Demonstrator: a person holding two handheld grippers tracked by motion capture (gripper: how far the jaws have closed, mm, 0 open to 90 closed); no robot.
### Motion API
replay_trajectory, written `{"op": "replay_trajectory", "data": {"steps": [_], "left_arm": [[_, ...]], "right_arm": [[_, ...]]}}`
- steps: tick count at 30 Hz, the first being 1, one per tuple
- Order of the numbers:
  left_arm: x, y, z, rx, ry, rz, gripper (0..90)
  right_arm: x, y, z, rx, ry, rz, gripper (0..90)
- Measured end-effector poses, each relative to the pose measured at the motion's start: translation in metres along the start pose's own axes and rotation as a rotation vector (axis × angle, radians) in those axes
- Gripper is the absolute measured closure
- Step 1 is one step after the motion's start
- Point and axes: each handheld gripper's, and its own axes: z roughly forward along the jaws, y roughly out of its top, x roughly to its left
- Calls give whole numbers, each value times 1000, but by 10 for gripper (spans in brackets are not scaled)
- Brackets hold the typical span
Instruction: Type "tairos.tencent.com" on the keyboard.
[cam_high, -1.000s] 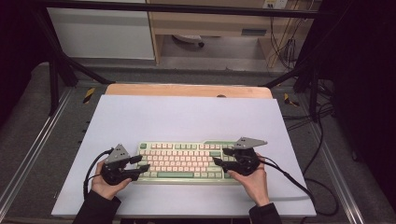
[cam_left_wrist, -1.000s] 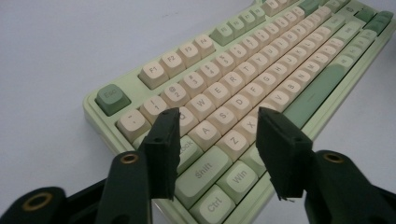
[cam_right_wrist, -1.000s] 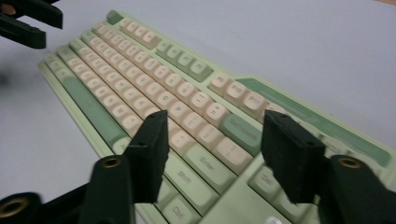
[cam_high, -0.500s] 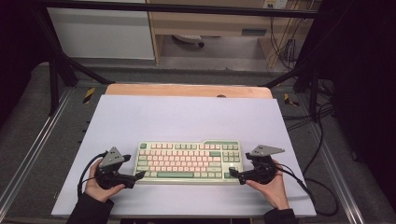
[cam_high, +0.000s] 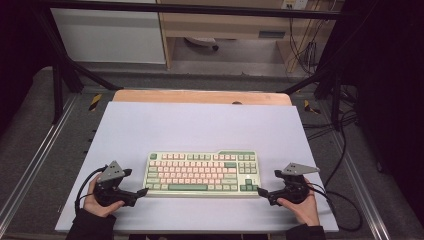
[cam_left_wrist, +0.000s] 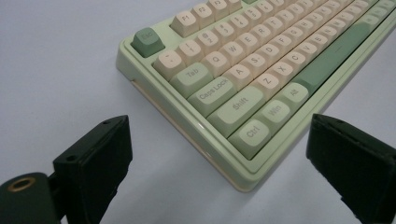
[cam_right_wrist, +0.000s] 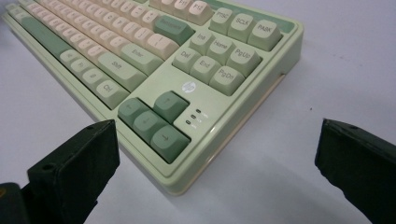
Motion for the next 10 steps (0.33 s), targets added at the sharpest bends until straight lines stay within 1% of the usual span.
{"op": "replay_trajectory", "data": {"steps": [4, 7, 10], "left_arm": [[1, -2, 0, -3, 1, -6, 79], [1, -3, 1, 5, -7, -2, 81], [1, -3, 3, 12, -5, 6, 83]], "right_arm": [[-2, -4, -2, 4, 4, -1, 4], [-2, -6, -2, 11, 11, -16, 4], [-2, -5, -2, 1, 15, -14, 4]]}}
